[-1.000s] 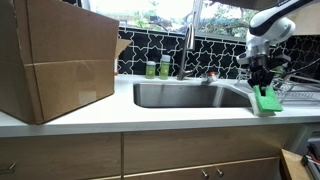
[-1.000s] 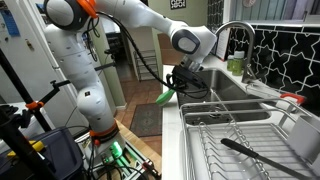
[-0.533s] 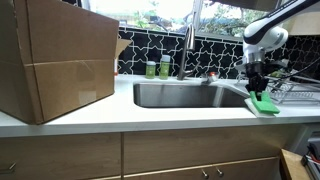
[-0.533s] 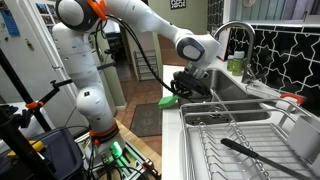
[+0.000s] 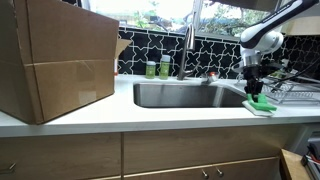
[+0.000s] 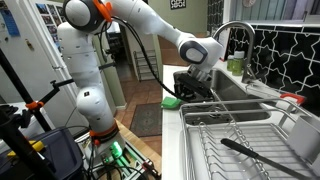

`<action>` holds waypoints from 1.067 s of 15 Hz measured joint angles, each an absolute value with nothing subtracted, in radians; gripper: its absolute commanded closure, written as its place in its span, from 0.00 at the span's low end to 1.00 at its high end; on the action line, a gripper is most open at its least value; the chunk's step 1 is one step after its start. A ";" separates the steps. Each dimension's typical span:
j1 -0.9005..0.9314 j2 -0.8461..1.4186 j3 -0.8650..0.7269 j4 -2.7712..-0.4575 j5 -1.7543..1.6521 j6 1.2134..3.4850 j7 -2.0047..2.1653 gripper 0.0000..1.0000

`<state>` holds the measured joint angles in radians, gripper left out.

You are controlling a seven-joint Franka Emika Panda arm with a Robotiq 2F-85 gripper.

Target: Pick up the green and white sponge together and put them on the kitchen counter in front of the sink

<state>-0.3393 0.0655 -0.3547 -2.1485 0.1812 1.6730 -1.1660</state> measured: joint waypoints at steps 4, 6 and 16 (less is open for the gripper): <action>-0.339 0.073 -0.354 -2.141 0.181 1.673 -1.156 0.38; -0.339 0.073 -0.354 -2.139 0.181 1.673 -1.155 0.25; -0.346 0.076 -0.354 -2.122 0.181 1.673 -1.133 0.00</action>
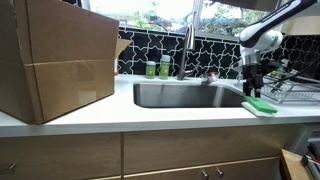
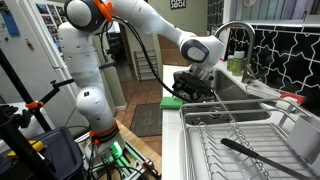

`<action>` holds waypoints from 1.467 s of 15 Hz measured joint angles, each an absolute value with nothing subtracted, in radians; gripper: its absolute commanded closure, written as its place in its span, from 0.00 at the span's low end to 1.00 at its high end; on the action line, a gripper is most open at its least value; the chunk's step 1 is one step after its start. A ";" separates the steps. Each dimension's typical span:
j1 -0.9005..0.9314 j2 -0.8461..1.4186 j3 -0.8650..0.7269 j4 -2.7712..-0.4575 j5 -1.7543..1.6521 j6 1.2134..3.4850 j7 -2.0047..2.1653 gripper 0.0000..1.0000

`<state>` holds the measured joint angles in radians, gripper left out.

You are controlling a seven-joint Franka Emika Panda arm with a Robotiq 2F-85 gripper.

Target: Pick up the green and white sponge together and put them on the kitchen counter in front of the sink

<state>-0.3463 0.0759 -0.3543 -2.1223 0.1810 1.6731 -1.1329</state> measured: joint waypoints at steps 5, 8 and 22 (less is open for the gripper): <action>-0.348 0.011 -0.354 -2.119 0.145 1.641 -0.999 0.00; -0.347 -0.083 -0.349 -2.119 0.128 1.549 -0.839 0.00; -0.331 -0.369 -0.241 -2.065 -0.002 1.381 -0.008 0.00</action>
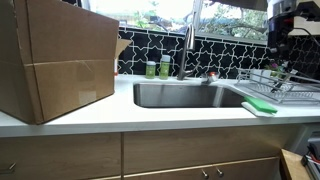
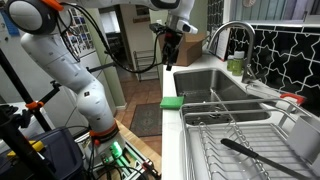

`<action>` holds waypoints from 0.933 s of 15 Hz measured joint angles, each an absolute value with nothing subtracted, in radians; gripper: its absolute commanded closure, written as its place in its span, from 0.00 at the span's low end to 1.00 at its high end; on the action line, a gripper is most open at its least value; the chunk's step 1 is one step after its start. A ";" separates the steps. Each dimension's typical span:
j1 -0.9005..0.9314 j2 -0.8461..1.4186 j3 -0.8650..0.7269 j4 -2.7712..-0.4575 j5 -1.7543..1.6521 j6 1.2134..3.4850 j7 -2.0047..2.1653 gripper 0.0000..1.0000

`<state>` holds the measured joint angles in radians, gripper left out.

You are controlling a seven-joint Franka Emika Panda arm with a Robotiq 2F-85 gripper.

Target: Pick up the green and white sponge together and put them on the kitchen counter in front of the sink

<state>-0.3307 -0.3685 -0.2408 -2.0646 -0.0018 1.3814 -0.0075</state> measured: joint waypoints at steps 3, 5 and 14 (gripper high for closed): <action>-0.327 -0.399 -0.211 -2.064 -0.059 1.382 0.066 0.00; -0.325 -0.419 -0.199 -2.063 -0.076 1.382 0.098 0.00; -0.321 -0.458 -0.186 -2.061 -0.083 1.400 0.140 0.00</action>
